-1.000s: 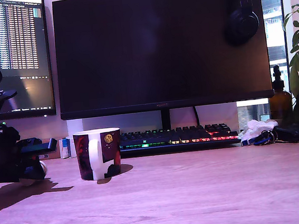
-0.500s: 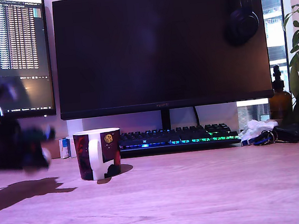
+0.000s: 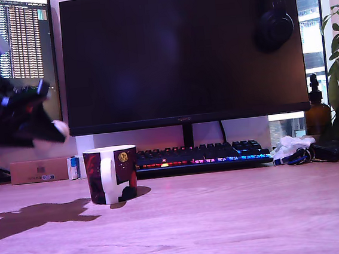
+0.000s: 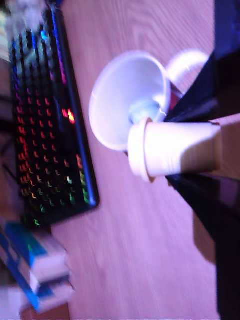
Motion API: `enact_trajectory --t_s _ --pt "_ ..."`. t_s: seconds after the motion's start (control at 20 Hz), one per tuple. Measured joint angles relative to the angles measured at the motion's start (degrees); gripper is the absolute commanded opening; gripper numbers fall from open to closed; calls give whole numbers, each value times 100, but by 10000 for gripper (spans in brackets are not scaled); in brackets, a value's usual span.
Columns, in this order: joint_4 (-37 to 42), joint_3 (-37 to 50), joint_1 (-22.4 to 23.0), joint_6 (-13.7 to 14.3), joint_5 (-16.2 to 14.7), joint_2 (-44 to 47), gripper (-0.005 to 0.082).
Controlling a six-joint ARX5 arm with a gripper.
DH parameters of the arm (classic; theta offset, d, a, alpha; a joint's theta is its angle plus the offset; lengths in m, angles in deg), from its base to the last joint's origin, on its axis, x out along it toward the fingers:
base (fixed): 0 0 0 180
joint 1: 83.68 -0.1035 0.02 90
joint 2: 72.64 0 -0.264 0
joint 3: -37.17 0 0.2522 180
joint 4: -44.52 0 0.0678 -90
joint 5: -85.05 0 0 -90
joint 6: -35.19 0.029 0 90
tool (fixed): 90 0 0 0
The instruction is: Pick up the coffee capsules on the table and drop them inside the coffee cup
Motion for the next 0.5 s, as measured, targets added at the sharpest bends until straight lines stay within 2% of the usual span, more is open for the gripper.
enact_trajectory --t_s 0.1,0.3,0.5 --pt "-90 -179 11 0 -157 0 87" --pt "-243 -494 188 0 -267 0 87" --pt "-774 -931 446 33 -306 11 87"
